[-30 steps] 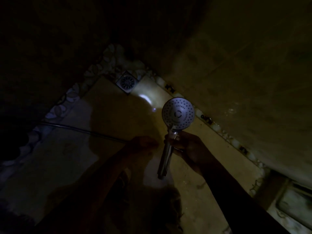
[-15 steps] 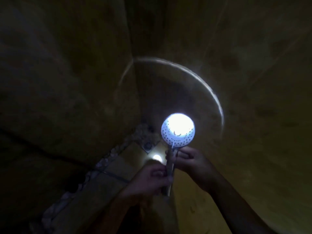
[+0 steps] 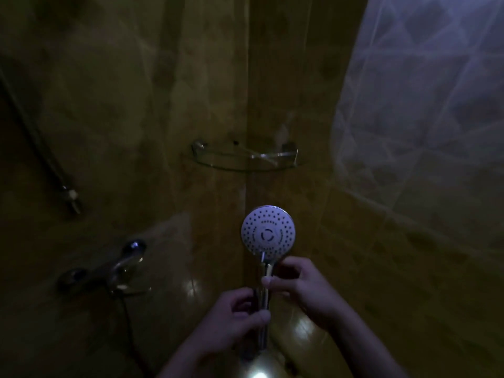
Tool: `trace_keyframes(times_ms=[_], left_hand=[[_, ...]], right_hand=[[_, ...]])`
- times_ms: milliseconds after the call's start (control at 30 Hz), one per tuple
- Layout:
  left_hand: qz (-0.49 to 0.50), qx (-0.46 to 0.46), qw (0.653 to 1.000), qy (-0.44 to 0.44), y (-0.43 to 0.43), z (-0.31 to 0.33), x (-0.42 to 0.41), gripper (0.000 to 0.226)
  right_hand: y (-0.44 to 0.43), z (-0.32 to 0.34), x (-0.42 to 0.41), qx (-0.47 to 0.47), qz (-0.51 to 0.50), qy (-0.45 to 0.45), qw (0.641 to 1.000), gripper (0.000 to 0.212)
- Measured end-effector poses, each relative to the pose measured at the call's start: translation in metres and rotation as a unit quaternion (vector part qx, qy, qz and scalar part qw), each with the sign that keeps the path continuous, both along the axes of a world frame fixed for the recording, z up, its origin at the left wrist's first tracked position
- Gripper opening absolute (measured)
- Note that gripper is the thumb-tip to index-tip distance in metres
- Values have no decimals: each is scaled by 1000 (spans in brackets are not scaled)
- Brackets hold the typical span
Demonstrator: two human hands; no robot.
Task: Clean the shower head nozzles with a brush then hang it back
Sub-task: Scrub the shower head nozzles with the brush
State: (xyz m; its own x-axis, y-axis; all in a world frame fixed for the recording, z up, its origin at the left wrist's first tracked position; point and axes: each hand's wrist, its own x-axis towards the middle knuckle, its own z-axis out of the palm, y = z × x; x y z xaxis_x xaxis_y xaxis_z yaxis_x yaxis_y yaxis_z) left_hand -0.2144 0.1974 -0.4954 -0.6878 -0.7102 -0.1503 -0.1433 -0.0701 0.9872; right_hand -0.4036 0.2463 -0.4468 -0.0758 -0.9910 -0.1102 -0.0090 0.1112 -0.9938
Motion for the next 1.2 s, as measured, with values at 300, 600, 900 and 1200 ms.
trace_keyframes(times_ms=[300,600,900,1200], left_hand=[[-6,-98,995,26,-70,101,31,10],[3,-74,995,65,-157,119,52,42],[1,-46,997,60,-197,115,49,18],[26,-43,997,56,-199,111,31,17]], right_hand=[[-77,127,5,-19,99,140,985,23],[-211,151,-16,-99,-212,334,913,25],[-280,142,-48,-39,-151,537,829,37],[-291,134,-47,-45,-171,549,817,18]])
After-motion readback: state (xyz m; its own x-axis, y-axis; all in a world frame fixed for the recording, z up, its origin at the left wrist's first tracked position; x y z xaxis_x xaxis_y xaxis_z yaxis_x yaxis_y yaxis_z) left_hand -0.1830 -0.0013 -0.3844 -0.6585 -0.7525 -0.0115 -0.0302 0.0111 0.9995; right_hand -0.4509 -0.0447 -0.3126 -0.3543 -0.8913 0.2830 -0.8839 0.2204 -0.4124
